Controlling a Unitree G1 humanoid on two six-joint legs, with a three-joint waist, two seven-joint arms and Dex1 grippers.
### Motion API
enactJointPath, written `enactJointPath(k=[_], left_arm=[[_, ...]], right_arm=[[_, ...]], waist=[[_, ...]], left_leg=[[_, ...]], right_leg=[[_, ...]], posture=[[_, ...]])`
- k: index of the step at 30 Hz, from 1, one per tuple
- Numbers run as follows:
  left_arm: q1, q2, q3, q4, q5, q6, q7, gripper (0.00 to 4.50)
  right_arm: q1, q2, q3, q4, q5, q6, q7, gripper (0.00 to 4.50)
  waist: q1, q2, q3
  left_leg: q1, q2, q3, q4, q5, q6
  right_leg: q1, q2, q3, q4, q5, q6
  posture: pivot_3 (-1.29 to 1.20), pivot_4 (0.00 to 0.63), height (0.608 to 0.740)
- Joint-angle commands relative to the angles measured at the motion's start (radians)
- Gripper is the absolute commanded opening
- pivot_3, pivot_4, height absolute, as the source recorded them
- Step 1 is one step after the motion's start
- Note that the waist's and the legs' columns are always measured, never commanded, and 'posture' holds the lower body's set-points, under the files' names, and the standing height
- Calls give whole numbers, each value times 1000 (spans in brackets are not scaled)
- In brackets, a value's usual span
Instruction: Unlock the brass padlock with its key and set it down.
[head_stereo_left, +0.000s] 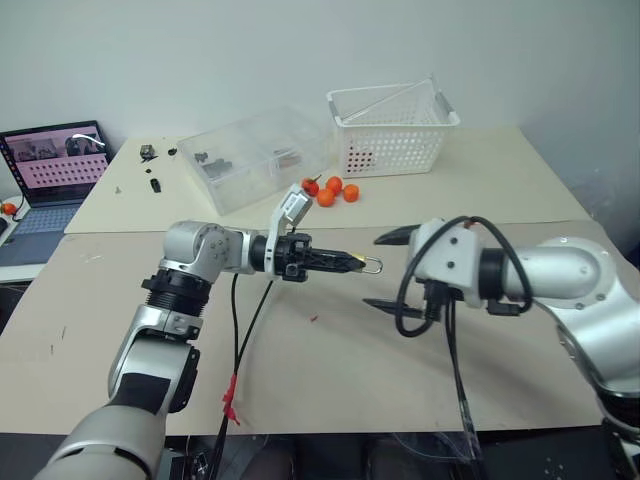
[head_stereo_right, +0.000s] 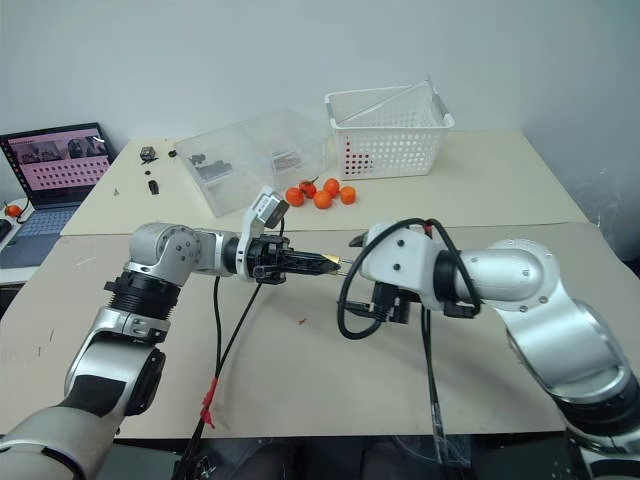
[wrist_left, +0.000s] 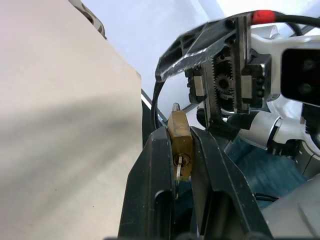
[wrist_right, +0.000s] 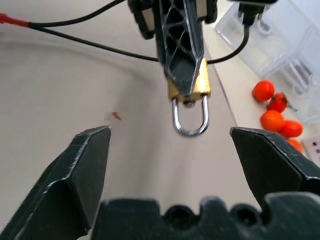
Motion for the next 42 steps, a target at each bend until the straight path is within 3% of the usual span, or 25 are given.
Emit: enactJointPath(k=[1, 3, 12, 16, 42], left_arm=[[-30, 12, 12, -9, -6, 0, -24, 34], [-33, 16, 11, -7, -5, 1, -28, 34], [-41, 16, 7, 5, 5, -5, -37, 34], [-45, 14, 8, 10, 10, -9, -39, 34], [-41, -1, 19, -11, 10, 8, -25, 34]], right_arm=[[19, -11, -102, -39, 51, 23, -21, 4471], [35, -5, -124, -40, 68, 28, -38, 4471], [23, 28, -100, -45, 101, 19, -119, 1204], [2, 46, -61, -37, 93, 7, -142, 28], [-65, 53, 72, 58, 16, -66, -155, 28]], waist=[[-2, 0, 0], [-2, 0, 0], [-1, 0, 0], [-2, 0, 0], [-2, 0, 0]], left_leg=[[0, 0, 0, 0, 0, 0], [1, 1, 0, -1, 0, 0], [0, 0, 0, 0, 0, 0], [0, 0, 0, -1, 0, 0], [0, 0, 0, 0, 0, 0]], right_leg=[[0, 0, 0, 0, 0, 0], [0, 1, 0, 0, 0, 0], [0, 0, 0, 0, 0, 0], [-1, 0, 0, 0, 0, 0], [-1, 0, 0, 0, 0, 0]], posture=[[0, 150, 740], [0, 150, 740], [0, 150, 740], [0, 150, 740], [0, 150, 740]])
